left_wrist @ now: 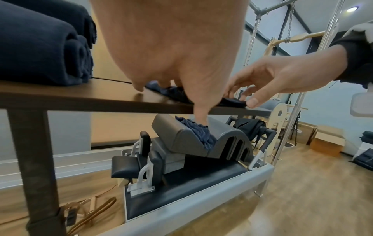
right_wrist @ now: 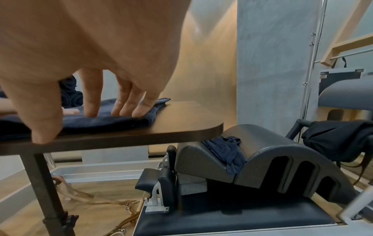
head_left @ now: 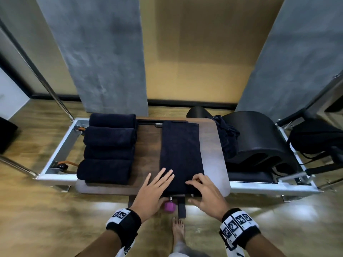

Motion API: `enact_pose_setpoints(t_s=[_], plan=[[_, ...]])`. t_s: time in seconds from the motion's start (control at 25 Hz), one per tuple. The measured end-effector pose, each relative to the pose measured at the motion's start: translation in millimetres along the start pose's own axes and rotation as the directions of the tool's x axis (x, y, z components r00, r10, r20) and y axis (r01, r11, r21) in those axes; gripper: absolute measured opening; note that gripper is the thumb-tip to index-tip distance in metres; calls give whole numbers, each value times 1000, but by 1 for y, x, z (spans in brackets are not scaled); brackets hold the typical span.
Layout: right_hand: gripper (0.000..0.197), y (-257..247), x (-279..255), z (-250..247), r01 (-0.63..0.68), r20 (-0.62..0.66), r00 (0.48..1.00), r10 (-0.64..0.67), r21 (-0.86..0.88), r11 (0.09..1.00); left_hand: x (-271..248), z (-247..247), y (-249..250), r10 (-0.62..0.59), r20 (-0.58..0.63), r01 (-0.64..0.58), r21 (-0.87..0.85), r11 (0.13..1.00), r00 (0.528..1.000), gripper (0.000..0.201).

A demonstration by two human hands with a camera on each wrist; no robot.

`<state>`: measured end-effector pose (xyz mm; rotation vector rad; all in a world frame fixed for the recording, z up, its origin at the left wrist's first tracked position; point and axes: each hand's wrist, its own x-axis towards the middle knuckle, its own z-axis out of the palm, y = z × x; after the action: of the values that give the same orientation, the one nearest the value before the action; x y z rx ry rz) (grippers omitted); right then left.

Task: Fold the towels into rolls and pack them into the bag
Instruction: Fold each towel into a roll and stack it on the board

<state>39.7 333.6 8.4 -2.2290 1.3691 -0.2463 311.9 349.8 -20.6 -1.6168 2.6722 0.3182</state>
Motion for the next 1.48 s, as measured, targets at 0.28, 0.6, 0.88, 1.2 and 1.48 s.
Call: enact_pose_setpoints(t_s=[0.28,0.6,0.88,1.2,1.48], plan=[[66,-15,-15,12,7,-22,1000,-10,-148,989,-18,-16,5,-25,-277,-24,-173,985,961,31],[41,-33,-7,16,-2,-137,990,-20,-159,987,-1,-22,-5,-344,-197,171,-587,792,918,19],[30,-34,26,2,-108,-79,992,103,-59,992,1,-25,-1,-293,-317,107,-493,864,902,8],[29,-33,50,-5,-234,-6,972,234,2,972,10,-13,5,-186,-307,58,-381,923,933,15],[25,-34,30,8,119,-297,930,-218,-318,941,40,-10,4,-469,-85,350,-551,757,879,17]])
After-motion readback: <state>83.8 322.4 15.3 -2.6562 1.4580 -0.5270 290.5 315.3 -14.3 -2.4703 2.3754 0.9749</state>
